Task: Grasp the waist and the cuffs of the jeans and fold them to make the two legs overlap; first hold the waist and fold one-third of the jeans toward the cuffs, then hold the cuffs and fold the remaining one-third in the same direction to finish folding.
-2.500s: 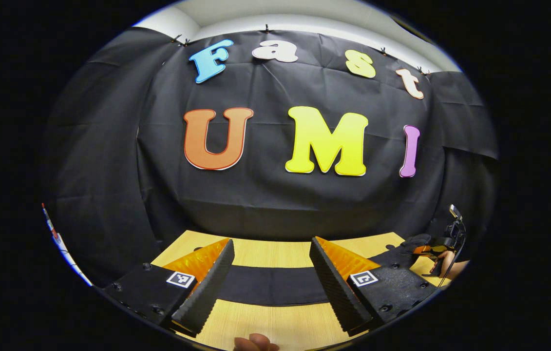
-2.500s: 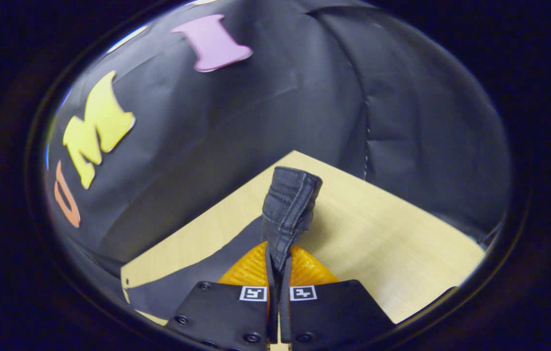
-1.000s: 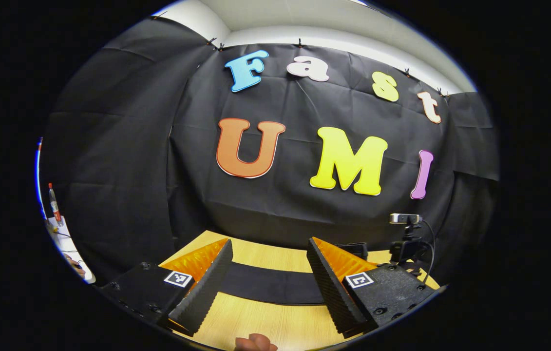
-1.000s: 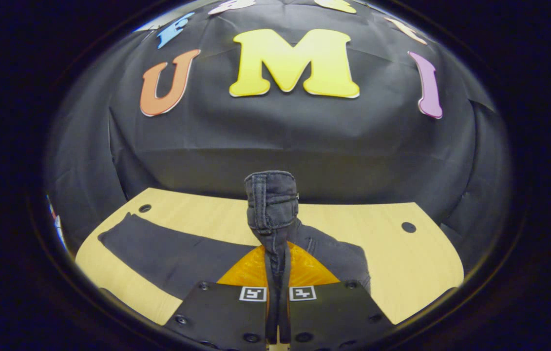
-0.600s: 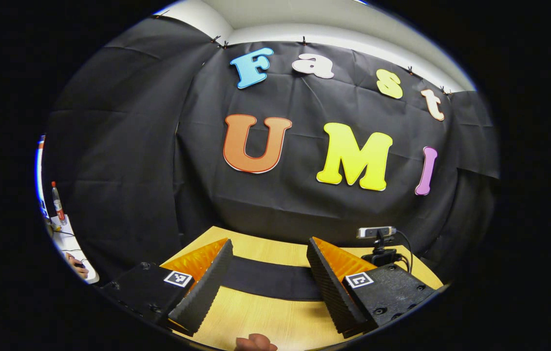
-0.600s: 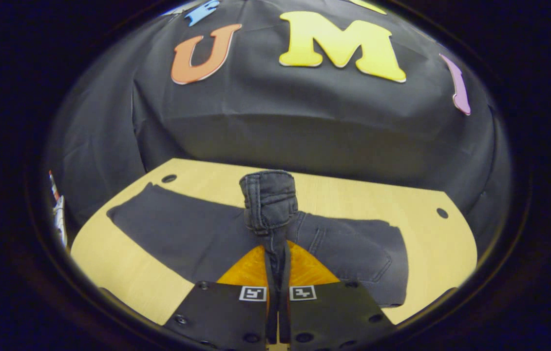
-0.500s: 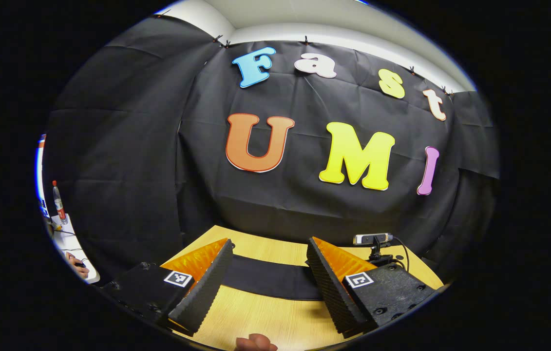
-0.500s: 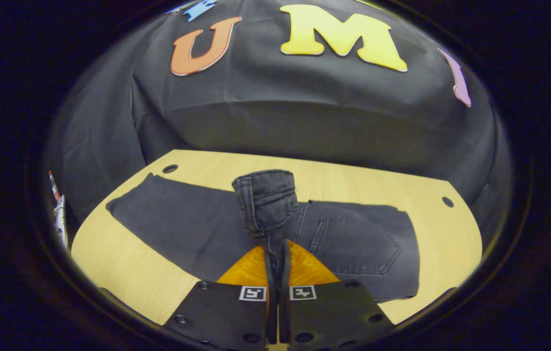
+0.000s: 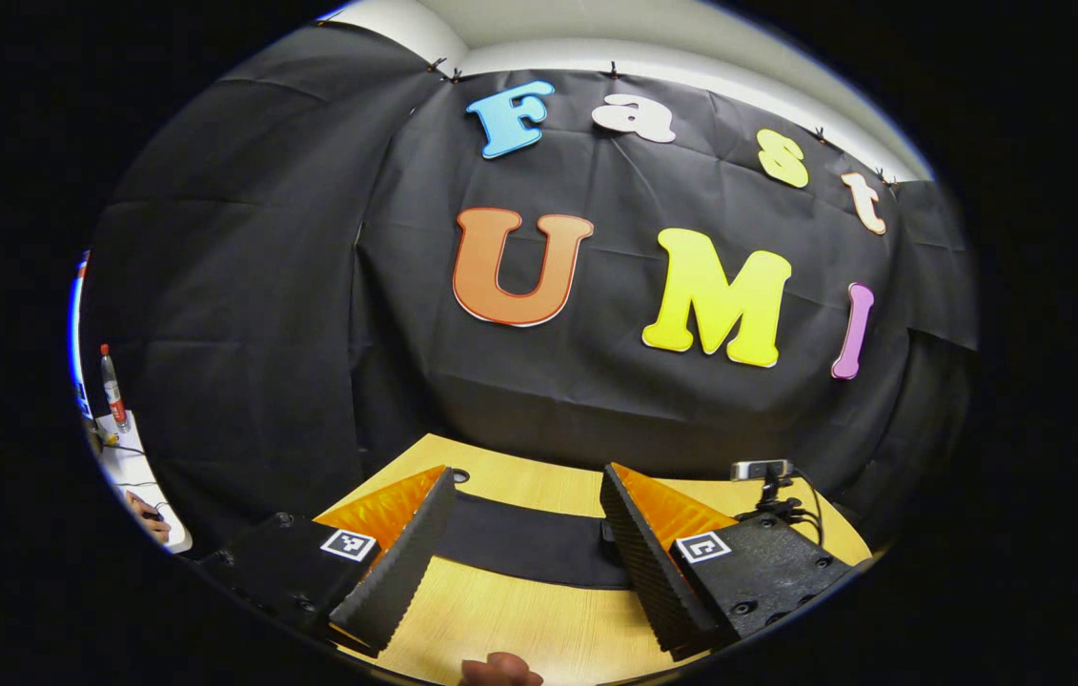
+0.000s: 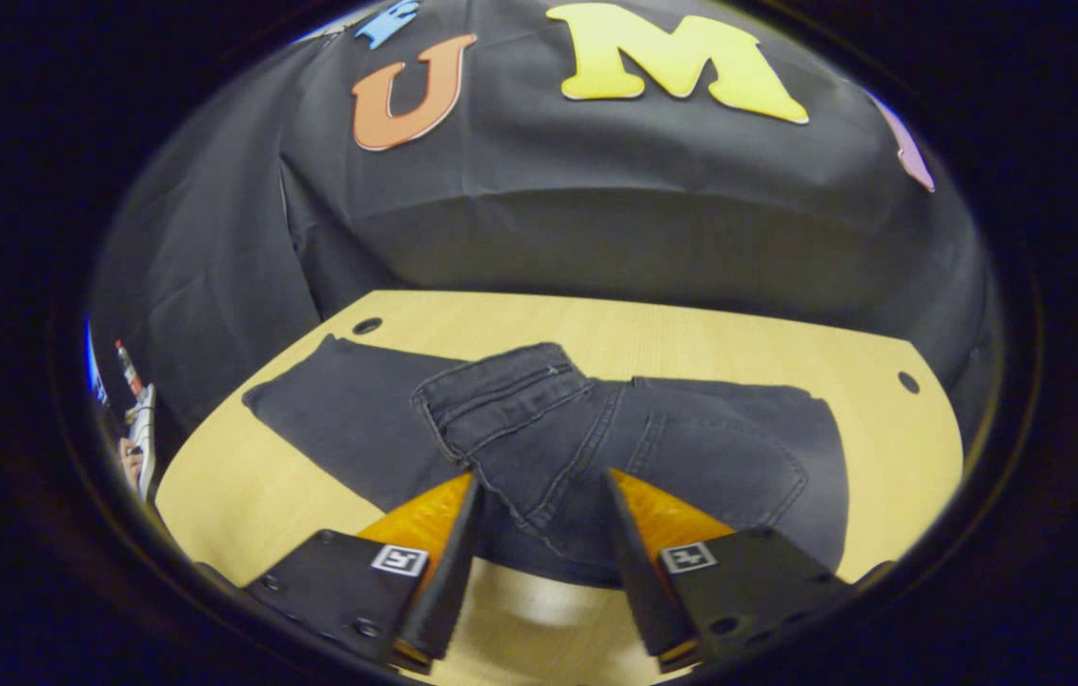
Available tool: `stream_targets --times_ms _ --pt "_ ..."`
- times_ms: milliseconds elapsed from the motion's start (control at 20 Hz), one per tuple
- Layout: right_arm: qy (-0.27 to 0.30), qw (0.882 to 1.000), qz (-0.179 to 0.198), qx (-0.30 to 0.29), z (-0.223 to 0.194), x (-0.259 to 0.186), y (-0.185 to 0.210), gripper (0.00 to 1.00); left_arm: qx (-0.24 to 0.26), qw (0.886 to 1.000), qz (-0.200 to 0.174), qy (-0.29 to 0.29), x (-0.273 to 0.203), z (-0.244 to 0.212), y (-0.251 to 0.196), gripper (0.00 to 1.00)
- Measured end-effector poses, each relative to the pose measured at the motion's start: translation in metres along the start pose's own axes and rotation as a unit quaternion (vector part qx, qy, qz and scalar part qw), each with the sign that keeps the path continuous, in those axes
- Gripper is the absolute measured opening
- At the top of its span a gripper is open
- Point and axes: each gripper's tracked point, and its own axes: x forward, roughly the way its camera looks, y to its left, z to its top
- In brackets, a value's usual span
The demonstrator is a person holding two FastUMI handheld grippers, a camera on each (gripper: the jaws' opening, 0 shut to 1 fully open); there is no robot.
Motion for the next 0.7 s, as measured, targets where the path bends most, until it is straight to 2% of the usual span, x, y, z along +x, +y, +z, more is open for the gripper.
stream_targets --times_ms 100,200,350,400,450,500,550,600,700 --pt "-0.025 1.000 -0.005 -0.010 0.017 -0.011 -0.008 0.91 -0.013 1.000 0.003 0.012 0.009 -0.011 0.005 0.98" --pt "-0.074 0.997 -0.004 -0.001 0.050 -0.026 -0.012 0.98 -0.016 1.000 0.007 0.023 0.020 -0.024 0.011 0.98" --pt "-0.133 0.991 -0.004 0.004 0.101 -0.053 -0.019 0.98 -0.022 0.999 0.012 0.046 0.036 -0.047 0.021 0.98" --pt "-0.152 0.988 -0.004 0.006 0.118 -0.064 -0.020 0.94 -0.032 0.998 0.013 0.056 0.042 -0.056 0.024 0.98" --pt "-0.174 0.985 -0.005 0.007 0.136 -0.074 -0.024 0.98 -0.045 0.997 0.015 0.068 0.047 -0.066 0.025 0.98" --pt "-0.194 0.981 -0.007 0.006 0.153 -0.086 -0.027 0.93 -0.060 0.995 0.019 0.080 0.054 -0.078 0.031 0.98" --pt "-0.211 0.977 -0.010 0.004 0.168 -0.097 -0.030 0.98 -0.079 0.992 0.025 0.093 0.060 -0.088 0.036 0.98" --pt "-0.227 0.974 -0.011 0.003 0.182 -0.107 -0.033 0.93 -0.098 0.990 0.029 0.101 0.066 -0.097 0.040 0.99" --pt "-0.252 0.968 -0.012 0.001 0.204 -0.129 -0.039 0.93 -0.140 0.981 0.049 0.126 0.078 -0.120 0.055 0.98"
